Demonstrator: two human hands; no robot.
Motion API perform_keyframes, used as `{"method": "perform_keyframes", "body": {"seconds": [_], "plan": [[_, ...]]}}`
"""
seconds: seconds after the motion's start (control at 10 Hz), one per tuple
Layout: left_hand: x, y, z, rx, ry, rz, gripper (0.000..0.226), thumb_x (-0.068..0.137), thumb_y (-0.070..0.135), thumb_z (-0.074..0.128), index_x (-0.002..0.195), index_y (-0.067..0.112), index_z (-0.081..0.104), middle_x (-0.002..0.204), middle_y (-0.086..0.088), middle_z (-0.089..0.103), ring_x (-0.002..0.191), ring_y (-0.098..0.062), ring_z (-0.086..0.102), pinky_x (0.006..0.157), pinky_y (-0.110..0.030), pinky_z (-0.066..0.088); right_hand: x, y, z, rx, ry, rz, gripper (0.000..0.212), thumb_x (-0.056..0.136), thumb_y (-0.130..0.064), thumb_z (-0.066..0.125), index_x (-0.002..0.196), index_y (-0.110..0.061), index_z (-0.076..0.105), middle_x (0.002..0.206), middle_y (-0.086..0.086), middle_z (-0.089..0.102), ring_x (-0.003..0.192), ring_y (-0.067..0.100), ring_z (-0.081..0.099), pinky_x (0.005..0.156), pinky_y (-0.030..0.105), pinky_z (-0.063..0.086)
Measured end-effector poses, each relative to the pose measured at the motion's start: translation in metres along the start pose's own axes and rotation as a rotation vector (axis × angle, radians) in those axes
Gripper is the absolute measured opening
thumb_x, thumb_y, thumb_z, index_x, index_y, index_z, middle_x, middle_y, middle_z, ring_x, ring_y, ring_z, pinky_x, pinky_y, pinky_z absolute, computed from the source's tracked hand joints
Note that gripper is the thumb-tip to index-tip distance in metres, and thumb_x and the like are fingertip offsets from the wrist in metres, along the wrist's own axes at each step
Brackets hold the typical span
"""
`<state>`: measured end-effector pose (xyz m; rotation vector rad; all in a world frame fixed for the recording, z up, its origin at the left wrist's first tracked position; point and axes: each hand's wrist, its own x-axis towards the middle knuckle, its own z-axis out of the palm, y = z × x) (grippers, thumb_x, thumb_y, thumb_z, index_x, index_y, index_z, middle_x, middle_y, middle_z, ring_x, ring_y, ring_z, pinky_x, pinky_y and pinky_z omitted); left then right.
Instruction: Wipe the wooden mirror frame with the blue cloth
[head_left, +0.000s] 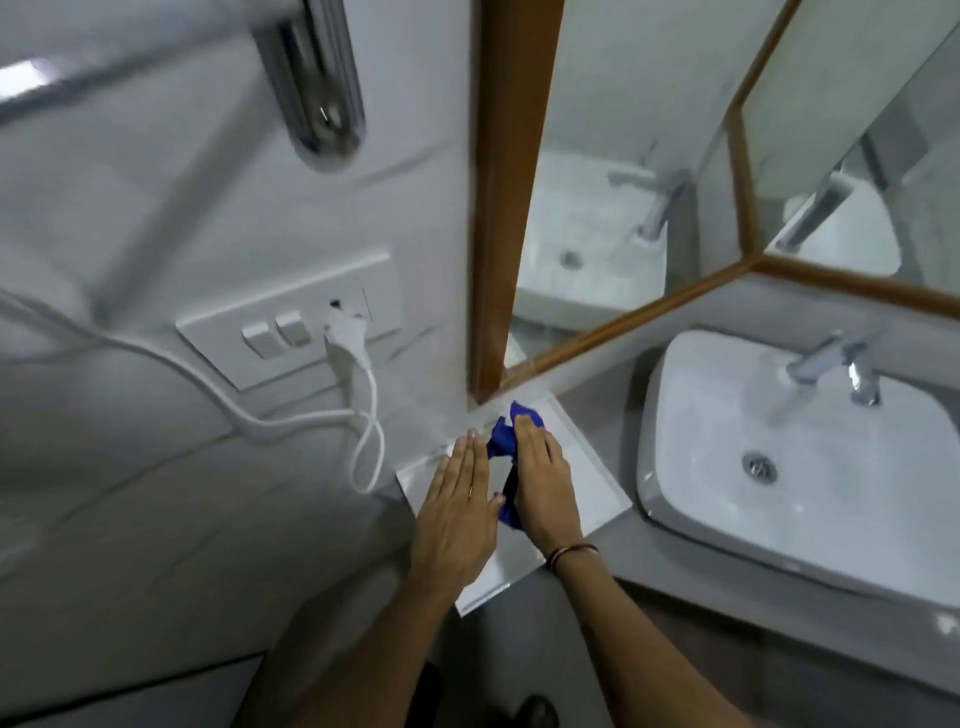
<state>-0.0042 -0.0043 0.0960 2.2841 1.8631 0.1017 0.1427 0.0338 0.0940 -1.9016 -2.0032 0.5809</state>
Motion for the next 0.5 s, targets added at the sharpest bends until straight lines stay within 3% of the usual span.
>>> {"method": "perform_keyframes", "body": {"seconds": [0.1, 0.2, 0.3, 0.4, 0.5], "plan": [[-0.011, -0.022, 0.055, 0.042, -0.104, -0.020, 0.086, 0.121, 0.052, 0.036, 0.174, 0.008, -0.016, 0.189, -0.011, -0.010, 0.177, -0.028, -0.001, 0.134, -0.038, -0.010, -0.014, 0.025, 0.062, -0.026, -0.245, 0.112, 0.073, 0.120, -0.027, 0.047, 0.179, -0.011, 0.006, 0.190, 0.010, 0.007, 0.178, 0.034, 0.004, 0.146, 0.051, 0.013], [-0.009, -0.030, 0.089, 0.038, -0.108, -0.020, 0.089, 0.118, 0.053, 0.045, 0.180, 0.007, 0.002, 0.190, -0.013, 0.003, 0.176, -0.030, 0.009, 0.134, -0.039, -0.004, -0.020, 0.044, 0.090, -0.106, -0.319, 0.127, 0.072, 0.123, -0.032, 0.036, 0.178, -0.010, -0.004, 0.190, 0.012, -0.006, 0.177, 0.034, -0.007, 0.146, 0.052, 0.003], [-0.017, -0.044, 0.098, 0.017, -0.127, 0.019, 0.090, 0.109, 0.041, 0.073, 0.176, -0.001, 0.031, 0.184, -0.019, 0.028, 0.170, -0.037, 0.033, 0.136, -0.046, 0.022, -0.028, 0.045, 0.096, -0.113, -0.378, 0.092, 0.076, 0.122, -0.040, 0.034, 0.178, -0.011, -0.009, 0.189, 0.011, -0.013, 0.177, 0.031, -0.013, 0.146, 0.051, 0.000], [-0.018, -0.037, 0.083, 0.044, -0.076, 0.013, 0.089, 0.095, 0.034, 0.091, 0.166, -0.005, 0.052, 0.173, -0.024, 0.048, 0.158, -0.044, 0.052, 0.126, -0.056, 0.045, -0.032, 0.040, 0.073, -0.073, -0.302, 0.117, 0.076, 0.122, -0.044, 0.035, 0.179, -0.014, -0.006, 0.189, 0.007, -0.010, 0.177, 0.027, -0.009, 0.147, 0.048, 0.003], [-0.006, -0.022, 0.040, 0.029, -0.024, -0.055, 0.086, 0.114, 0.046, 0.063, 0.177, 0.001, 0.026, 0.186, -0.019, 0.020, 0.172, -0.037, 0.026, 0.138, -0.049, 0.023, -0.029, 0.025, 0.028, -0.039, -0.119, 0.050, 0.078, 0.120, -0.048, 0.040, 0.180, -0.018, -0.001, 0.190, 0.004, -0.008, 0.178, 0.025, -0.007, 0.147, 0.048, 0.006]]}}
